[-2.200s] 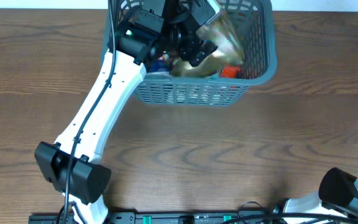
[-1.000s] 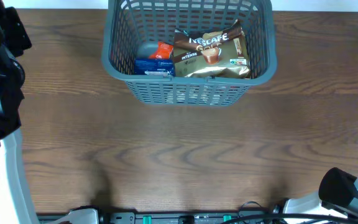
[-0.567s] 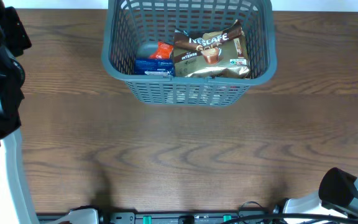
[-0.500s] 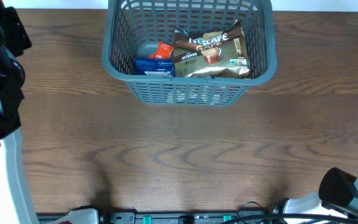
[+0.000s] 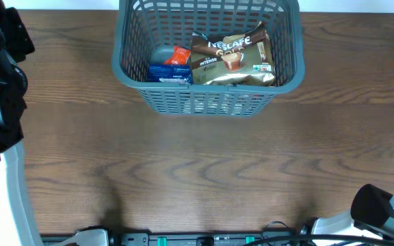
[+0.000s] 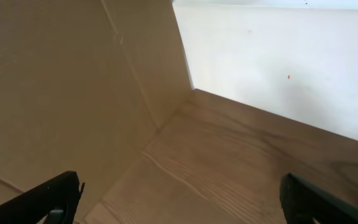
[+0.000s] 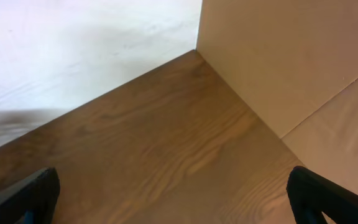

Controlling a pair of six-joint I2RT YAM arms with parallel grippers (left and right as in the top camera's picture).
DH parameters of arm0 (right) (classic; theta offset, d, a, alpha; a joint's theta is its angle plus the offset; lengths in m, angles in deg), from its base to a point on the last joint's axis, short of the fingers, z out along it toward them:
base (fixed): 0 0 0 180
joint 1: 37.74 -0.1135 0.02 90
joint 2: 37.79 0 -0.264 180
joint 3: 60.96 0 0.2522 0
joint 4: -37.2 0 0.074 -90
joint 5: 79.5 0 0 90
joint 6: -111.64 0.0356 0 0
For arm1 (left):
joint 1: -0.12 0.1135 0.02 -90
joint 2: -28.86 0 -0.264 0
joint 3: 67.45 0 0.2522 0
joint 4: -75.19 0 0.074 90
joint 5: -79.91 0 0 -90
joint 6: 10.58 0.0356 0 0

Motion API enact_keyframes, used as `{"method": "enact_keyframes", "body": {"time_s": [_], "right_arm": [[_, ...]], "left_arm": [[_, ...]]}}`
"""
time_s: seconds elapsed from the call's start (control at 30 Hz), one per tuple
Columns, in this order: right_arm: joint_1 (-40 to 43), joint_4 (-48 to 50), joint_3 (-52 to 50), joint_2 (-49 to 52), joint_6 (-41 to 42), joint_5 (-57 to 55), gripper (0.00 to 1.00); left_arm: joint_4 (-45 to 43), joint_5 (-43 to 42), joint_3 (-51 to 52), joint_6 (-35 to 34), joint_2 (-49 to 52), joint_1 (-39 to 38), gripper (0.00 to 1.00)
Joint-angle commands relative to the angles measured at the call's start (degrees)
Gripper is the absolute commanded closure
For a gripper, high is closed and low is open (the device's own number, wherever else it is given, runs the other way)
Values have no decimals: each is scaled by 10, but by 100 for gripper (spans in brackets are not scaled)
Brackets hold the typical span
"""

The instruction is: Pack container

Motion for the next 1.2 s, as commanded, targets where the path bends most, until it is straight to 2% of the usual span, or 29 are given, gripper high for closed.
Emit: {"method": "enact_keyframes", "body": {"time_s": [0.0,0.3,0.73,0.9,1.17], "right_arm": [[1,-1,-2,1,9,2,1],[-52,-1,-2,-75,9,2,1],[-264,-1,-31,-248,-1,-45,1],[-306,113,-137,-353,4,-45,1],[-309,304,-420,-538,2,-40,1]], "left_arm": [[2,9,-6,-5,2,3,1],[2,9,-6,-5,2,3,2],[2,9,-6,-5,2,3,2],[2,9,-6,-5,2,3,2],[2,9,-6,-5,2,3,1]]}}
